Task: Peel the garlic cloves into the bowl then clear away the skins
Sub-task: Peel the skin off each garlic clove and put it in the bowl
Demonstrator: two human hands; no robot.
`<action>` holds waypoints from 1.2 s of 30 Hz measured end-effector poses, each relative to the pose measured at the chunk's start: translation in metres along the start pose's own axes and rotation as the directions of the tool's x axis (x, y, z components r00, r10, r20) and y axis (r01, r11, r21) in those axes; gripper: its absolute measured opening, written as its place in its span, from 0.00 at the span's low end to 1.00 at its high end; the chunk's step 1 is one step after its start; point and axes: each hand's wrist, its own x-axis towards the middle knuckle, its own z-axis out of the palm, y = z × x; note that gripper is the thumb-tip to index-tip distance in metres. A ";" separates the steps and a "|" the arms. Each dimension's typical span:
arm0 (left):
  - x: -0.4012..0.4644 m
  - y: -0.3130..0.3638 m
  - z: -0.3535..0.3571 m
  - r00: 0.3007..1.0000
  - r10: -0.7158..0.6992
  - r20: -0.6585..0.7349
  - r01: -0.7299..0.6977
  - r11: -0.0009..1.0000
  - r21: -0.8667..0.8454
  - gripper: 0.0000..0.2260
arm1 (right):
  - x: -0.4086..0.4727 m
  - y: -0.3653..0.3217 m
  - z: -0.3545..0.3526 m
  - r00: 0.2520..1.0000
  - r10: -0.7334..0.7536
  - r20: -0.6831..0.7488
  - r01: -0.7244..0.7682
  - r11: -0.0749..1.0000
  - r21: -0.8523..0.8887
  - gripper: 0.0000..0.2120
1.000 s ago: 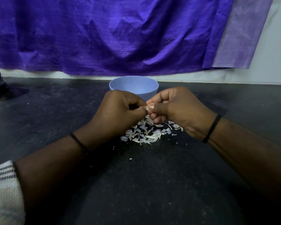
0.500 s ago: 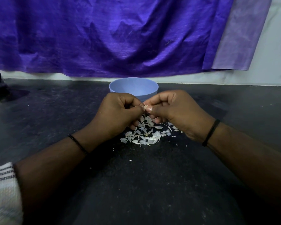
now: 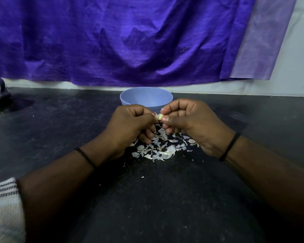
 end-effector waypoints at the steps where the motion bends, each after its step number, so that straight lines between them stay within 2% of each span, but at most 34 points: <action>1: 0.000 0.000 0.000 1.000 -0.004 0.003 0.004 1.000 -0.002 0.06 | 0.000 0.000 0.000 1.000 0.008 -0.001 -0.008 1.000 0.009 0.07; 10: 0.000 -0.001 0.000 1.000 0.016 0.001 -0.016 1.000 0.004 0.05 | -0.002 0.002 0.003 0.999 0.045 -0.021 -0.044 0.998 0.043 0.05; 14: -0.001 -0.001 0.000 0.999 0.044 0.019 -0.044 0.998 0.036 0.05 | -0.003 0.000 0.004 0.998 0.058 -0.027 -0.057 0.998 0.037 0.08; 18: -0.002 0.000 0.001 0.999 0.040 0.026 -0.041 0.998 0.037 0.05 | -0.001 0.000 0.003 0.996 0.074 -0.044 -0.069 0.992 0.106 0.08; 36: -0.002 0.002 0.000 0.999 0.035 -0.042 -0.033 0.997 0.063 0.06 | 0.000 0.003 0.002 0.995 0.085 -0.052 -0.078 0.990 0.119 0.07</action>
